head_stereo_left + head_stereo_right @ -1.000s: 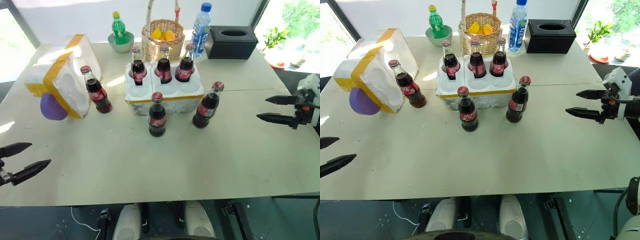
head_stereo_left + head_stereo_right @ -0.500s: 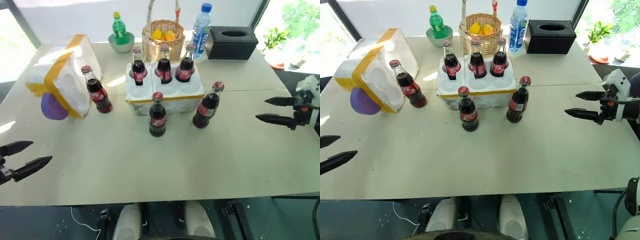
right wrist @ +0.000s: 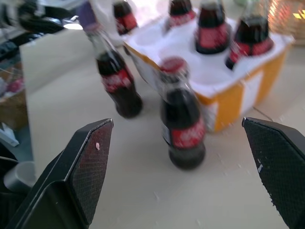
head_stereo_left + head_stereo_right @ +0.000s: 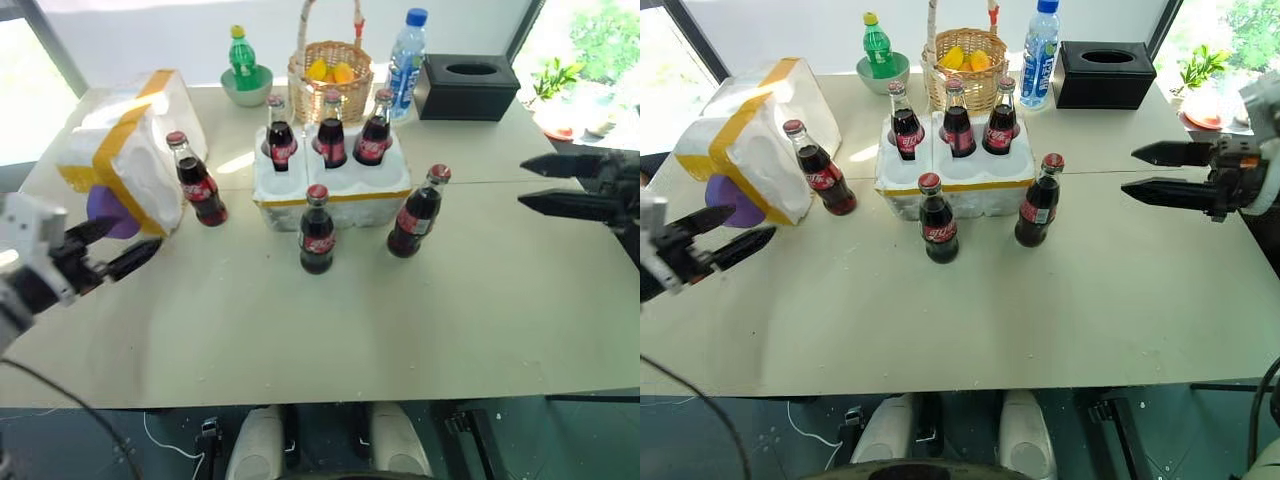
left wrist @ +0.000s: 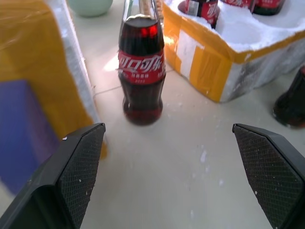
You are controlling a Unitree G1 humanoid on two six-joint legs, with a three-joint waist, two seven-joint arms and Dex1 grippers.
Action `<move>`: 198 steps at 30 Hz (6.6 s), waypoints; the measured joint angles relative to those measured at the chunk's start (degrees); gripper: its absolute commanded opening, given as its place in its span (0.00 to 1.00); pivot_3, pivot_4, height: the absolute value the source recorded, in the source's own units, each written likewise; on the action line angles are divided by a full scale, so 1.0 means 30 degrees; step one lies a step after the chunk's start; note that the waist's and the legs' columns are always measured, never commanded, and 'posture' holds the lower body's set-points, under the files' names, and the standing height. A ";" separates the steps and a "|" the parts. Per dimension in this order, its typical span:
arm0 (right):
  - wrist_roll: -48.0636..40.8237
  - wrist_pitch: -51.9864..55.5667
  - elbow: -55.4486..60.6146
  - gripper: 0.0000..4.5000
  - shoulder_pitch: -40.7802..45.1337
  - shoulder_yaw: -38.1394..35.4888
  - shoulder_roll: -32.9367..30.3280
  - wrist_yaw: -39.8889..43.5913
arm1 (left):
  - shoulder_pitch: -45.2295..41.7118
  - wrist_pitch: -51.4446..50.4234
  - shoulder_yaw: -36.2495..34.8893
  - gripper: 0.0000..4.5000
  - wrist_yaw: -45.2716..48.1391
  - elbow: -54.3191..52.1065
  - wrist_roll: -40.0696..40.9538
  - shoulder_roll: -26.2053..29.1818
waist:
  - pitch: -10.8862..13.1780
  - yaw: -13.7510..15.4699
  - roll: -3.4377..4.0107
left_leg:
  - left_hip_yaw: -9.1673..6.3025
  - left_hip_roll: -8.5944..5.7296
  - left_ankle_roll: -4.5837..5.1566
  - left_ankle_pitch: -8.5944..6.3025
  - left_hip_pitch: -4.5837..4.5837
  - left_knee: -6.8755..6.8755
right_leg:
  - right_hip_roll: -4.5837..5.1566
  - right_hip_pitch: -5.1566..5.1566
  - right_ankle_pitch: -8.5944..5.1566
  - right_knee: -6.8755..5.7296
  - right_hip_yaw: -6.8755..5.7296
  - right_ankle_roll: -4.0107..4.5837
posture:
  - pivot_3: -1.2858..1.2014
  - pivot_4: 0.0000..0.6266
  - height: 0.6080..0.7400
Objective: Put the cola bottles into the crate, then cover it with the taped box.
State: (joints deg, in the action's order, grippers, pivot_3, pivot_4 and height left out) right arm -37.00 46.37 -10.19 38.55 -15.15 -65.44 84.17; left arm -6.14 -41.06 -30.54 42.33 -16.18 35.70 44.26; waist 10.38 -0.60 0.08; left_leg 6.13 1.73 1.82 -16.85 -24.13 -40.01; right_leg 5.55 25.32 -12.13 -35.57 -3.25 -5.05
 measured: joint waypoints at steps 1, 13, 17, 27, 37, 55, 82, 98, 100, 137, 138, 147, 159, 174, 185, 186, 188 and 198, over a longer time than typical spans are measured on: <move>-0.0167 0.0255 0.0343 0.99 0.0043 -0.0046 0.0063 -0.0266 | -0.0434 0.0075 0.0528 1.00 -0.0257 0.0099 -0.0103 -0.0206 | 0.0002 0.0001 -0.0004 | 0.0005 -0.0002 0.0000 0.0000 0.0000 -0.0002 | 0.0002 0.0000 0.0000 0.0004 0.0001 0.0000 | 0.52 0.24 1.00; -0.2622 0.2131 0.4128 0.99 -0.0134 -0.0588 0.0853 -0.3064 | -0.5763 0.2546 0.5173 1.00 -0.4842 0.4592 -0.4176 -0.3574 | 0.0003 0.0145 -0.0020 | 0.0006 -0.0010 -0.0068 0.0047 0.0004 -0.0025 | -0.0005 -0.0014 0.0017 -0.0008 0.0000 -0.0030 | 0.52 0.24 1.00; -0.3064 0.2294 0.4365 0.99 -0.0132 -0.0595 0.0987 -0.3691 | -0.7218 0.3333 0.5603 1.00 -0.5547 0.6232 -0.4890 -0.4286 | 0.0005 0.0343 -0.0032 | 0.0006 -0.0009 -0.0072 0.0051 0.0002 -0.0030 | -0.0008 -0.0014 0.0022 -0.0007 0.0001 -0.0039 | 0.52 0.24 1.00; -0.3957 0.2710 0.4896 1.00 0.0068 -0.0597 0.1441 -0.4999 | -1.0323 0.5835 0.7075 0.88 -0.5624 1.1564 -0.6908 -0.5238 | 0.0003 0.0455 -0.0042 | 0.0008 -0.0027 -0.0075 0.0055 -0.0009 -0.0043 | -0.0009 -0.0024 0.0037 0.0009 -0.0005 -0.0064 | 0.52 0.24 1.00; -0.4610 0.2740 0.5587 1.00 -0.0342 -0.0786 0.1883 -0.6156 | -0.9521 0.5835 0.7262 0.61 -0.3342 1.0600 -0.6704 -0.4052 | 0.0003 0.0411 -0.0041 | 0.0007 -0.0007 -0.0070 0.0052 -0.0014 -0.0041 | -0.0010 -0.0022 0.0036 0.0028 -0.0003 -0.0064 | 0.52 0.24 1.00; -0.5026 0.2738 0.6839 1.00 -0.3048 -0.2610 0.1831 -0.7654 | -1.4981 -0.1541 0.7291 0.61 0.4287 0.6919 0.0990 -0.1509 | 0.0031 0.0511 -0.0102 | -0.0029 -0.0101 -0.0066 0.0056 -0.0064 -0.0074 | -0.0023 -0.0062 0.0071 0.0092 -0.0018 -0.0127 | 0.52 0.24 1.00; -0.6945 0.3384 0.9936 1.00 -0.7329 -0.6731 0.2046 -1.1388 | -2.3600 1.4745 1.2695 1.00 0.6631 2.8629 -1.0224 -1.0507 | 0.0054 0.0457 -0.0139 | -0.0029 -0.0076 0.0063 -0.0017 -0.0098 -0.0065 | -0.0039 0.0000 0.0070 0.0119 -0.0003 -0.0127 | 0.52 0.24 1.00; -0.6778 0.2854 0.9171 1.00 -0.6524 -0.5579 0.1919 -1.1200 | -1.7624 0.8145 1.0718 1.00 1.4271 1.5807 -0.7277 -0.2382 | 0.0028 0.0396 -0.0095 | -0.0017 -0.0008 -0.0022 0.0032 -0.0085 -0.0073 | -0.0043 -0.0005 0.0070 0.0097 0.0007 -0.0126 | 0.52 0.24 1.00; -0.6732 0.2783 0.9050 1.00 -0.6427 -0.5430 0.1915 -1.1188 | -1.5193 0.6177 1.0995 1.00 1.4968 1.2430 -0.6532 -0.1392 | 0.0029 0.0481 -0.0097 | -0.0035 -0.0010 -0.0023 0.0033 -0.0090 -0.0087 | -0.0043 -0.0019 0.0070 0.0094 0.0005 -0.0126 | 0.52 0.24 1.00; -0.7153 0.3181 0.8694 1.00 -0.5992 -0.5396 0.1880 -1.2400 | -1.5248 0.3842 1.3938 0.58 1.2320 1.2571 -0.6043 -0.5947 | 0.0026 0.0759 -0.0086 | -0.0059 0.0020 0.0175 -0.0084 -0.0118 -0.0314 | -0.0072 -0.0068 0.0071 0.0053 0.0003 -0.0128 | 0.52 0.24 1.00; -0.7198 0.3177 0.8695 1.00 -0.5992 -0.5396 0.1913 -1.2431 | -1.5359 0.3093 1.3616 0.58 1.2490 1.2378 -0.5516 -0.5828 | 0.0029 0.0832 -0.0091 | -0.0061 0.0020 0.0175 -0.0084 -0.0125 -0.0317 | -0.0070 -0.0069 0.0071 0.0054 0.0003 -0.0128 | 0.52 0.24 1.00; -0.7216 0.3001 0.8581 1.00 -0.5671 -0.5028 0.2074 -1.2599 | -2.0712 0.1986 0.9426 0.58 0.9292 1.6056 -0.3316 -0.5890 | 0.0034 0.0898 -0.0101 | -0.0062 -0.0038 0.0181 -0.0087 -0.0121 -0.0333 | -0.0064 -0.0086 0.0084 0.0064 0.0002 -0.0153 | 0.52 0.24 1.00; -0.7181 0.2740 0.8417 1.00 -0.5445 -0.4840 0.2180 -1.2651 | -2.1473 0.9854 1.0914 0.58 0.7968 2.3047 -0.8037 -0.6661 | 0.0054 0.0916 -0.0134 | -0.0020 -0.0039 0.0131 -0.0059 -0.0175 -0.0325 | -0.0067 -0.0056 0.0087 0.0116 0.0002 -0.0158 | 0.52 0.24 1.00; -0.6061 0.2145 0.8616 1.00 -0.6188 -0.4644 0.2170 -1.2087 | -2.1169 0.8884 1.0317 1.00 0.9179 2.1736 -0.7886 -0.6015 | 0.0053 0.0868 -0.0133 | -0.0023 -0.0019 0.0164 -0.0078 -0.0172 -0.0324 | -0.0067 -0.0036 0.0088 0.0096 0.0001 -0.0159 | 0.52 0.24 1.00; -0.2969 0.0874 0.9918 1.00 -1.0812 -0.4778 0.3840 -1.3563 | -1.6059 -0.2641 0.8639 1.00 1.3779 0.7430 -0.1160 0.1520 | 0.0030 0.0530 -0.0106 | -0.0063 0.0009 0.0134 -0.0066 -0.0045 -0.0337 | -0.0054 -0.0186 0.0076 0.0087 0.0004 -0.0156 | 0.52 0.24 1.00; -0.2913 0.0851 1.0062 1.00 -1.0834 -0.4579 0.4557 -1.4114 | -1.5244 -0.2744 0.8723 1.00 1.3643 0.6524 -0.1023 0.1663 | 0.0031 0.0493 -0.0107 | -0.0072 0.0009 0.0173 -0.0089 -0.0045 -0.0335 | -0.0055 -0.0192 0.0073 0.0096 0.0003 -0.0149 | 0.52 0.24 1.00; -0.2662 0.0753 1.0105 1.00 -1.0844 -0.3927 0.5948 -1.5205 | -1.3955 -0.2864 0.8913 1.00 1.3053 0.5255 -0.0834 0.1666 | 0.0032 0.0451 -0.0111 | -0.0076 0.0013 0.0170 -0.0087 -0.0044 -0.0339 | -0.0057 -0.0188 0.0069 0.0091 0.0005 -0.0139 | 0.52 0.24 1.00; -0.0620 -0.0442 0.8182 1.00 -0.8412 -0.0827 0.9462 -1.7736 | -1.2530 -0.2921 0.8917 1.00 1.0562 0.2992 0.0092 0.1279 | 0.0036 0.0410 -0.0098 | -0.0056 0.0000 0.0080 -0.0035 -0.0057 -0.0327 | -0.0089 -0.0152 0.0077 0.0078 0.0011 -0.0155 | 0.52 0.24 1.00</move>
State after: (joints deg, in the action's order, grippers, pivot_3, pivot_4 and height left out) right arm -38.86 45.05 14.36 13.31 -17.63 -37.05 30.97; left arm -43.73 -49.82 -3.79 74.02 -7.20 35.98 48.10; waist 10.49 0.63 -0.21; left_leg 5.96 1.73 2.06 -16.95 -24.30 -40.99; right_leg 5.28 24.86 -11.90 -35.33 -3.22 -5.52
